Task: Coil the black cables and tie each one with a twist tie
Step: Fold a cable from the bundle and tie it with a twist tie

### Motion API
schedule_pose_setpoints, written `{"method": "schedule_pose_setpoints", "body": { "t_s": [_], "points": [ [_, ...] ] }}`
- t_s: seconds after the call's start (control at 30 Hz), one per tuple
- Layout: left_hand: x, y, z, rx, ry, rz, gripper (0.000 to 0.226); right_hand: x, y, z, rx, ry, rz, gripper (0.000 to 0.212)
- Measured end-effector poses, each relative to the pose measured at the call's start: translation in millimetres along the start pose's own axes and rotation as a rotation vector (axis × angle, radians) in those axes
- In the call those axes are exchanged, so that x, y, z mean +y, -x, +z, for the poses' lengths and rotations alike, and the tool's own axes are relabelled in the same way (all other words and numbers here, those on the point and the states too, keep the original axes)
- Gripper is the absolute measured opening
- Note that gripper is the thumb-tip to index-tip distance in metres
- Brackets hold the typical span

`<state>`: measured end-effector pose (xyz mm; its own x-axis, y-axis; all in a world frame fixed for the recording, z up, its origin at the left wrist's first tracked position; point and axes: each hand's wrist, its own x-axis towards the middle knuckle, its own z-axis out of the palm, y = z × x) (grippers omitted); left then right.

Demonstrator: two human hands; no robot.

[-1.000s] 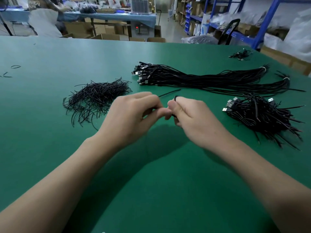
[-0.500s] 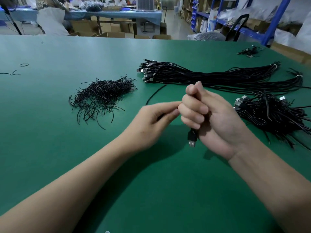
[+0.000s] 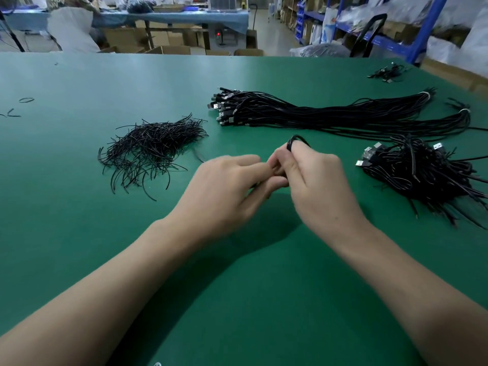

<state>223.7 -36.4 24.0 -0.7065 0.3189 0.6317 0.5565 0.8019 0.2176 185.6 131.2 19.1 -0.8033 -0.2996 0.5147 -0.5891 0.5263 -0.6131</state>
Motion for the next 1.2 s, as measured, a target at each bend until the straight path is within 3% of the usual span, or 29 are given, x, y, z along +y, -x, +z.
{"method": "schedule_pose_setpoints", "body": {
  "t_s": [0.13,0.27,0.37,0.47,0.57,0.67,0.77,0.87,1.07,1.2],
  "points": [
    [-10,-4,-11,0.122,-0.026,0.042,0.040,-2,0,-7,-0.126,-0.159,0.079,0.041],
    [-13,-4,-11,0.134,0.103,-0.012,0.040,-10,3,-8,-0.450,-0.580,0.201,0.053],
    [-12,-6,-12,0.172,0.202,-0.035,0.044,-14,4,-15,-0.657,-0.978,0.311,0.044],
    [-8,-7,-10,0.196,0.263,-0.058,0.042,-19,9,-19,-0.772,-1.232,0.299,0.030],
    [-4,-5,0,0.131,0.347,-0.096,0.037,-23,8,-22,-0.704,-1.435,0.266,0.031],
    [0,-1,9,-0.089,0.410,-0.123,0.029,-27,0,-22,-0.463,-1.510,0.297,0.029],
    [1,4,20,-0.279,0.289,-0.078,0.017,-25,-6,-19,-0.154,-1.481,0.368,0.028],
    [7,6,23,-0.305,0.166,-0.022,0.022,-18,-9,-14,0.061,-1.265,0.341,0.029],
    [6,-2,5,-0.139,0.000,0.081,0.032,-1,0,-7,0.021,-0.327,0.127,0.031],
    [-7,-3,-10,-0.031,-0.015,0.048,0.034,-2,8,-7,-0.163,-0.159,0.122,0.036]
  ]
}}
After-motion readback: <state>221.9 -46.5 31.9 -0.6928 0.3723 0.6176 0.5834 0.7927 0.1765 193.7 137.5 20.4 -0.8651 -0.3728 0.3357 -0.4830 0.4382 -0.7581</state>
